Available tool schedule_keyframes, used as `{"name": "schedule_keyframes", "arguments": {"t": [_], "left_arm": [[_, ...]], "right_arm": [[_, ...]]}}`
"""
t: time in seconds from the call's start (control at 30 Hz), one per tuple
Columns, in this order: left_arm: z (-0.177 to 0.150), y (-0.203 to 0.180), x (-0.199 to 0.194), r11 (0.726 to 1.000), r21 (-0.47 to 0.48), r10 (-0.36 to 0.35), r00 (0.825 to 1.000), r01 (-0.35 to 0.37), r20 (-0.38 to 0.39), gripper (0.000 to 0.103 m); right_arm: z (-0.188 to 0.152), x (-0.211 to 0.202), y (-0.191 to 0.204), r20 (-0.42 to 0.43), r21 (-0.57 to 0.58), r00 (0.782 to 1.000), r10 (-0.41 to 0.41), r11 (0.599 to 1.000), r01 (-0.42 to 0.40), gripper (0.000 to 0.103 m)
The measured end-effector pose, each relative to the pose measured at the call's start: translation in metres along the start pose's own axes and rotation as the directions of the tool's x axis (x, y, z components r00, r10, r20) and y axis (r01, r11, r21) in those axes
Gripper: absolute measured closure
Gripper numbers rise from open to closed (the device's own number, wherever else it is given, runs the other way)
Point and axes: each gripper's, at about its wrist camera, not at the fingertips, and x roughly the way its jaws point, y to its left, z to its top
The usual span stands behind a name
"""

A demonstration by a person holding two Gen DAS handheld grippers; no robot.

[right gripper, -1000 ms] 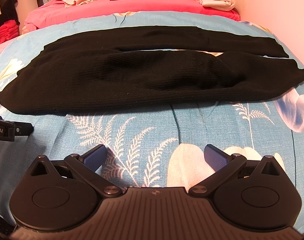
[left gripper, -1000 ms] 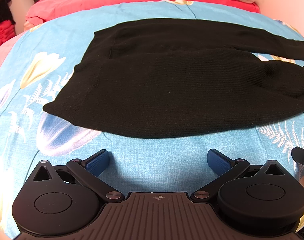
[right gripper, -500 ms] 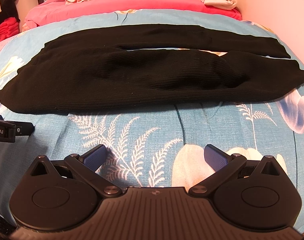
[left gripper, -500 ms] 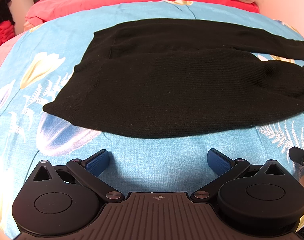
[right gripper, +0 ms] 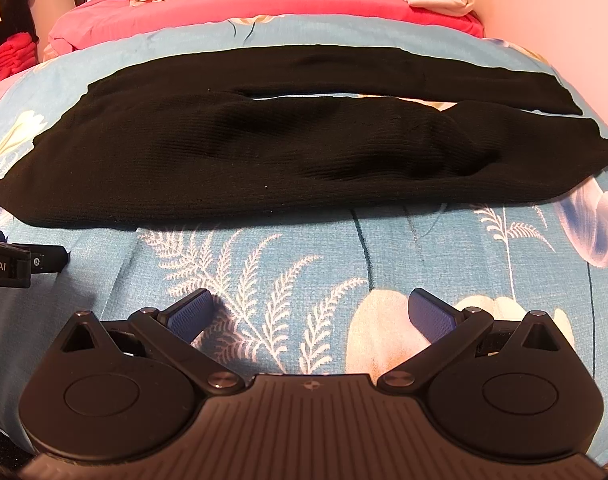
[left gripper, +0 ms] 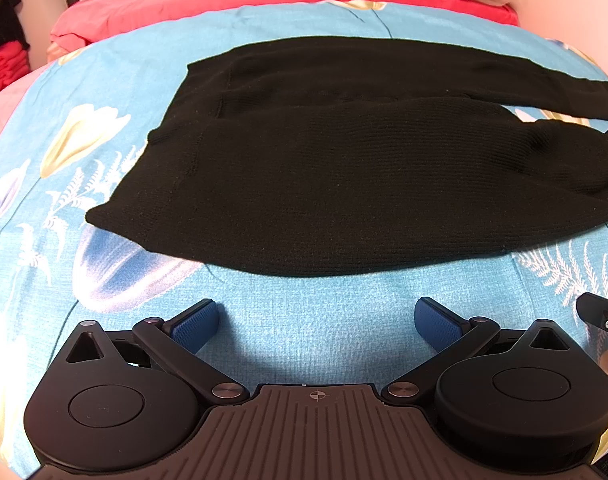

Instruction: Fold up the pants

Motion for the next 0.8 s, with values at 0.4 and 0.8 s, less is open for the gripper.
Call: {"name": "schedule_keyframes", "arguments": {"t": [0.4,0.8], "left_arm": [[0.000,0.000,0.000,1.000,0.000,0.000,1.000,0.000,0.000,0.000],[0.000,0.000,0.000,1.000,0.000,0.000,1.000,0.000,0.001,0.000]], "right_arm": [[-0.001,-0.001,0.001,0.006,-0.001,1.000,-0.001,1.000,0.001,0.000],[-0.011,-0.005,0.000,0.054,-0.016,0.999,0.006,1.000,-0.005,0.000]]}}
